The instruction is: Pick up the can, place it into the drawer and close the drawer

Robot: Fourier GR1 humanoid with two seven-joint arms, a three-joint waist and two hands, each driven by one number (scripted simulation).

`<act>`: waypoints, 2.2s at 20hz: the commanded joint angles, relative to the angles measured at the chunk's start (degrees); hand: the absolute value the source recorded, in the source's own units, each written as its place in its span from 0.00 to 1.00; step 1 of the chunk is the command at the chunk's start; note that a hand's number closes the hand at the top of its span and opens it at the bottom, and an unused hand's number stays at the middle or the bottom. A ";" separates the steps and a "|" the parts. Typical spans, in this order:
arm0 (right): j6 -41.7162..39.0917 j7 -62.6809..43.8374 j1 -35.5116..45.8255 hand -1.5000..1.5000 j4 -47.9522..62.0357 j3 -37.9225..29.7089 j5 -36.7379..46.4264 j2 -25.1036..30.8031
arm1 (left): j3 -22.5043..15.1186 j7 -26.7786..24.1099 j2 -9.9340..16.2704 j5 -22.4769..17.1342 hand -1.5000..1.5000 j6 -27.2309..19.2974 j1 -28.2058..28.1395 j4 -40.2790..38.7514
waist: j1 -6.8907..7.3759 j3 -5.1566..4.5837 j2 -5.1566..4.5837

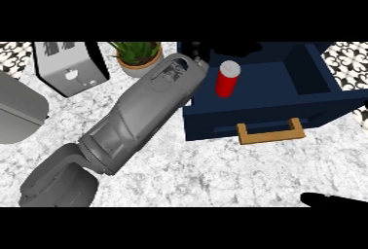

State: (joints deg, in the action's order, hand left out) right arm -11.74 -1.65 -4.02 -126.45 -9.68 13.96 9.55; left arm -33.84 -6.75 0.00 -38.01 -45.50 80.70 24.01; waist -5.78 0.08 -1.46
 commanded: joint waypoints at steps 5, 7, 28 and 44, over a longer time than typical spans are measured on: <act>2.58 2.69 1.89 0.00 2.21 6.59 18.12 3.42 | -0.09 -1.28 0.00 -1.87 0.00 -1.77 1.59 0.57 | 2.50 -0.04 0.57; 3.32 2.86 3.88 0.00 5.53 7.15 22.30 4.96 | 0.22 -1.14 0.00 -1.96 0.00 -1.58 2.91 0.39 | 3.19 -0.03 0.57; 27.72 6.71 18.20 0.00 49.59 12.25 47.66 -1.28 | -1.08 14.45 11.48 3.38 0.00 -0.52 -0.90 15.90 | 8.15 -0.03 1.74; 42.37 8.78 35.34 0.00 76.19 5.04 53.92 0.07 | -2.44 21.86 22.65 6.47 0.00 0.92 -12.33 32.89 | 9.40 0.03 1.15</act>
State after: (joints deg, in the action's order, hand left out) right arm 25.54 6.59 29.14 -59.18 -2.92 66.97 10.31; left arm -35.86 12.73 20.27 -32.12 -45.30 70.09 53.89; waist 3.33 -1.26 1.13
